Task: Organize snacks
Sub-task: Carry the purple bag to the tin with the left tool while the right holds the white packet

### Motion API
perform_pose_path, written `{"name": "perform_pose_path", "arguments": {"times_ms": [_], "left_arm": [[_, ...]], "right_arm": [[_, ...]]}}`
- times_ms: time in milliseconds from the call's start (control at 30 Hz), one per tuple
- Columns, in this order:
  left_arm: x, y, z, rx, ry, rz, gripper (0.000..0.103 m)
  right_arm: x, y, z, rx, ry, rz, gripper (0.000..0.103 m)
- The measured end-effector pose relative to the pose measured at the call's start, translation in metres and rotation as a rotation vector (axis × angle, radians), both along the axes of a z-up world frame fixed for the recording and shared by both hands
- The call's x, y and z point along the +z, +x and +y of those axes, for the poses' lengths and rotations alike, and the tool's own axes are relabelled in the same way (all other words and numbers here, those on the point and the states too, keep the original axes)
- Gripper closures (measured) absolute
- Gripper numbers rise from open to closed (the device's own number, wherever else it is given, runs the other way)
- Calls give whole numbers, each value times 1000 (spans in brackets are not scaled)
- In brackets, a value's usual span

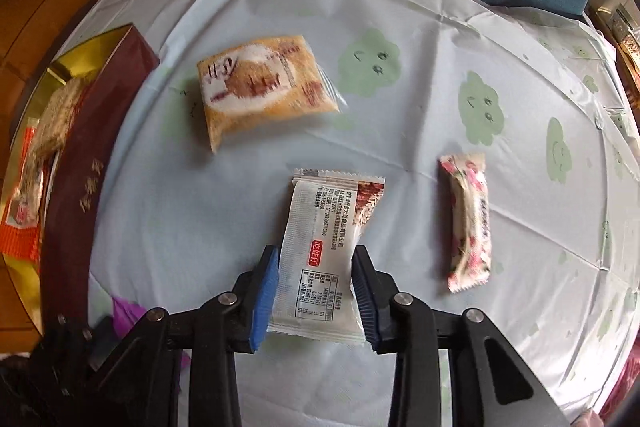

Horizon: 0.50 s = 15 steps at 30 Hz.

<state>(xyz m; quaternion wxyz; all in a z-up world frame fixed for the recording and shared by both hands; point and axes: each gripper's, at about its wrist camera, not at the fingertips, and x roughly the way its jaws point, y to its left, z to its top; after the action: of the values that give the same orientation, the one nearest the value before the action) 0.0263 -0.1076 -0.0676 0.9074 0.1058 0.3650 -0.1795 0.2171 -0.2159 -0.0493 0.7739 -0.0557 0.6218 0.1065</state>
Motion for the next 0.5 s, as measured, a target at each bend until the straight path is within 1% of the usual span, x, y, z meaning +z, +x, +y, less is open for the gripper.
{"name": "perform_pose_path", "arguments": {"times_ms": [133, 233, 300, 367, 433, 500], "left_arm": [[1, 4, 1, 1, -5, 18, 60], [2, 8, 2, 7, -9, 42, 60], [3, 11, 3, 10, -20, 64, 59], [4, 13, 3, 7, -26, 87, 58], [5, 14, 3, 1, -36, 112, 55], [8, 15, 3, -8, -55, 143, 49]], "right_arm": [[-4, -33, -29, 43, -10, 35, 66], [-8, -49, -42, 40, 6, 34, 63], [-9, -53, -53, 7, 49, 15, 59], [-9, -56, -59, -23, 97, -10, 52], [-9, -60, -66, -34, 130, -38, 45], [-6, -63, -64, -22, 81, -64, 40]]}}
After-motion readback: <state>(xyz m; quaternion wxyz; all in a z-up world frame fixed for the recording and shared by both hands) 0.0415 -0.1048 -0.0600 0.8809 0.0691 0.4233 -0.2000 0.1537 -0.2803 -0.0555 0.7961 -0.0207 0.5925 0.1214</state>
